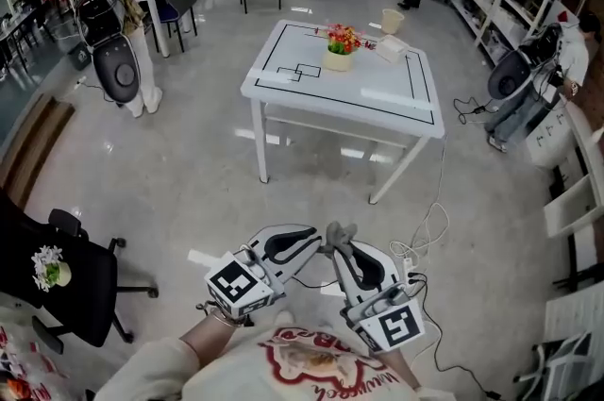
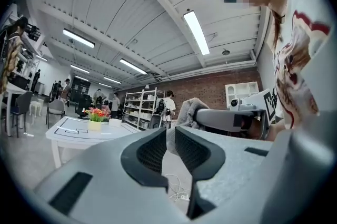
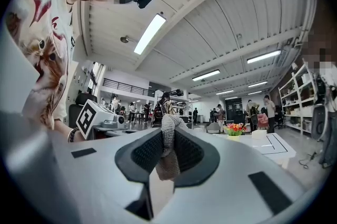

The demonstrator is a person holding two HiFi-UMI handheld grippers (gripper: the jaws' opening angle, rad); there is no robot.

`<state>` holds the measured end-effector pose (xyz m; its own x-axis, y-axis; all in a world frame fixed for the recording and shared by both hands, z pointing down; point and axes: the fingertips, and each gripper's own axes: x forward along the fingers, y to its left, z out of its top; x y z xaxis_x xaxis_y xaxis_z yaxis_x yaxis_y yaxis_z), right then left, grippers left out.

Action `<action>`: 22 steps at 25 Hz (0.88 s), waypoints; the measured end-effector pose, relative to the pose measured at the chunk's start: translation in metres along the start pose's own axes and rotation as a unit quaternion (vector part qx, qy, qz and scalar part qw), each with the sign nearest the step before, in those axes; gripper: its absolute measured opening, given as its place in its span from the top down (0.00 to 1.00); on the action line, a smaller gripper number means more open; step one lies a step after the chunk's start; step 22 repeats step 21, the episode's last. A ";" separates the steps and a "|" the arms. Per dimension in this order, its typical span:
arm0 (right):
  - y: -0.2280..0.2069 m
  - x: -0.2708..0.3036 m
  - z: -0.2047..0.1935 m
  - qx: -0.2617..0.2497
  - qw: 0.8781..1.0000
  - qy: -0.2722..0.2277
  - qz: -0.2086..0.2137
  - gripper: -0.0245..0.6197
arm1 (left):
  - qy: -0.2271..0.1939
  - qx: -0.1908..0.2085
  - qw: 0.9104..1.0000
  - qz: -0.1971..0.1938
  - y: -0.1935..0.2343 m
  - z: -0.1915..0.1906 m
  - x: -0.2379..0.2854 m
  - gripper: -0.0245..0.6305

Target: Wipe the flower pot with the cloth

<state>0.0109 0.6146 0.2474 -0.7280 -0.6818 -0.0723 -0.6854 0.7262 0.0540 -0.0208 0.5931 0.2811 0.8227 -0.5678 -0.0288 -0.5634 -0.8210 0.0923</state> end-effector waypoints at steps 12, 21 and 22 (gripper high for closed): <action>0.009 -0.012 0.007 0.013 1.000 -0.019 0.007 0.89 | 0.008 -0.004 1.000 -0.005 -0.018 -0.003 -0.008 0.88; 0.010 -0.009 0.015 0.004 1.000 -0.030 0.006 0.89 | -0.015 0.011 1.000 0.001 -0.016 0.009 -0.012 0.88; 0.010 -0.009 0.015 0.004 1.000 -0.030 0.006 0.89 | -0.015 0.011 1.000 0.001 -0.016 0.009 -0.012 0.88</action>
